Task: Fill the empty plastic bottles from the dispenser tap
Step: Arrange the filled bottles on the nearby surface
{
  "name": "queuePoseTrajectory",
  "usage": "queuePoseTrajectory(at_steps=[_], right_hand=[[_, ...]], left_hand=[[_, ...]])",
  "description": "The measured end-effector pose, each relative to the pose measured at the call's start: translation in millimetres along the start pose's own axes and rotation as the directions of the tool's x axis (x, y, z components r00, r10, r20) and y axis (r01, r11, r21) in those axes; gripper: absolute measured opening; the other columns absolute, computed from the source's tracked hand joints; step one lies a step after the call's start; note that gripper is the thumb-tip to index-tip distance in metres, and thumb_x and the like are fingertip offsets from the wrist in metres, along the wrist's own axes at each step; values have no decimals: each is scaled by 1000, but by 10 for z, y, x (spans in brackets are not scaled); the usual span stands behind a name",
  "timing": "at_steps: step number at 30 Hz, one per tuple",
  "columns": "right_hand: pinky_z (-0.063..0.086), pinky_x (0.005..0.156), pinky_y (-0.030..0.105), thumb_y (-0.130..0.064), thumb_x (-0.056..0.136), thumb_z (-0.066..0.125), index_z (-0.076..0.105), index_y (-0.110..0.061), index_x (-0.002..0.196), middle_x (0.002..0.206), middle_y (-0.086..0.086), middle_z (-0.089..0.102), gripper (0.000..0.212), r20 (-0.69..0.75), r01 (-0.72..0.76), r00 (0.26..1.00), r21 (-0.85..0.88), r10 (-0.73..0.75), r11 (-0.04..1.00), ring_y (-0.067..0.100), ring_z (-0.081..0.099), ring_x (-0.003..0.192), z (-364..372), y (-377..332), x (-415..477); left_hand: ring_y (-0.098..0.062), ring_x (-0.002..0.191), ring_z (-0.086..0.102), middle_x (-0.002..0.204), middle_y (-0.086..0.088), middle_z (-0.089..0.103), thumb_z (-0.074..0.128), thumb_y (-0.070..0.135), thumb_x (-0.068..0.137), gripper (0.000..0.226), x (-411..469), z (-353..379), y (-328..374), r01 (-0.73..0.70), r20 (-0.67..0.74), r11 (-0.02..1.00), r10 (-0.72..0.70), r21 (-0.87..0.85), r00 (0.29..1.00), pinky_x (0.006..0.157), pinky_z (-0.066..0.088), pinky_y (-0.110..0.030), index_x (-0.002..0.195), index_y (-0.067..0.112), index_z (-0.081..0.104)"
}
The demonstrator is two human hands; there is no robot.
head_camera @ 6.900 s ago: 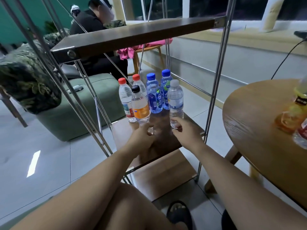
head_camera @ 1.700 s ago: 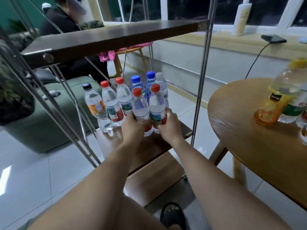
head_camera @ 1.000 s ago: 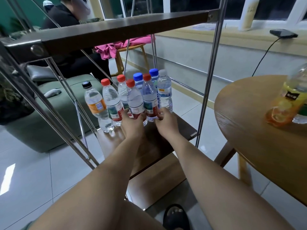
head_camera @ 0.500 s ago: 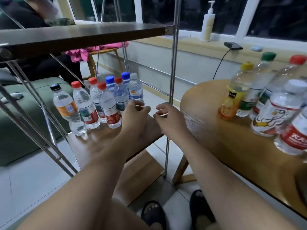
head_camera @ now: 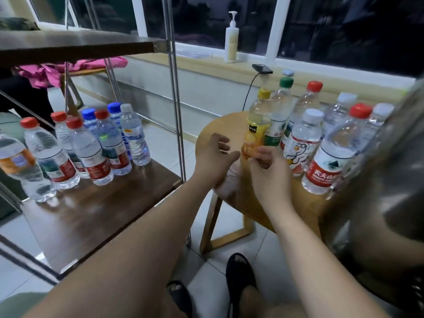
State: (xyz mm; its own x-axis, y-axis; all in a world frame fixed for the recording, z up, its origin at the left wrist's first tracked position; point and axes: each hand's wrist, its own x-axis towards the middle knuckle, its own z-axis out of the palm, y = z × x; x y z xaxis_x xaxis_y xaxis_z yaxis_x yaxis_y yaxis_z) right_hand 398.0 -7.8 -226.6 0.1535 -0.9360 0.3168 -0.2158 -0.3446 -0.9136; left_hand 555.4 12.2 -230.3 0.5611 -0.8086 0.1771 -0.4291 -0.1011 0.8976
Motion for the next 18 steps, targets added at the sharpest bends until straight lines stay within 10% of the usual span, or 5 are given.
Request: queuePoseTrajectory(at_steps=[8,12,18], right_hand=[[43,92,15,-23,99,75,46,-22,152,146,-7,50,60,-189,-102,977,-36,94,994,6,50,126,-324,162,-240],[38,125,45,-27,96,77,24,-17,168,169,3,31,90,-201,-134,973,-108,111,985,25,39,152,-318,185,-212],[32,130,52,-25,97,77,0,-17,173,180,4,10,108,-188,-153,972,-52,141,987,28,19,164,-189,257,-91]], left_hand=[[-11,115,60,145,6,61,95,37,83,94,252,658,125,51,18,993,-49,-104,999,100,60,-40,157,36,38],[-16,116,69,130,11,70,94,47,77,86,371,847,126,58,20,993,-57,-104,998,100,62,-48,145,40,44],[-15,103,74,110,16,74,87,56,61,71,592,965,-71,81,29,990,-78,-116,997,91,66,-49,123,45,54]])
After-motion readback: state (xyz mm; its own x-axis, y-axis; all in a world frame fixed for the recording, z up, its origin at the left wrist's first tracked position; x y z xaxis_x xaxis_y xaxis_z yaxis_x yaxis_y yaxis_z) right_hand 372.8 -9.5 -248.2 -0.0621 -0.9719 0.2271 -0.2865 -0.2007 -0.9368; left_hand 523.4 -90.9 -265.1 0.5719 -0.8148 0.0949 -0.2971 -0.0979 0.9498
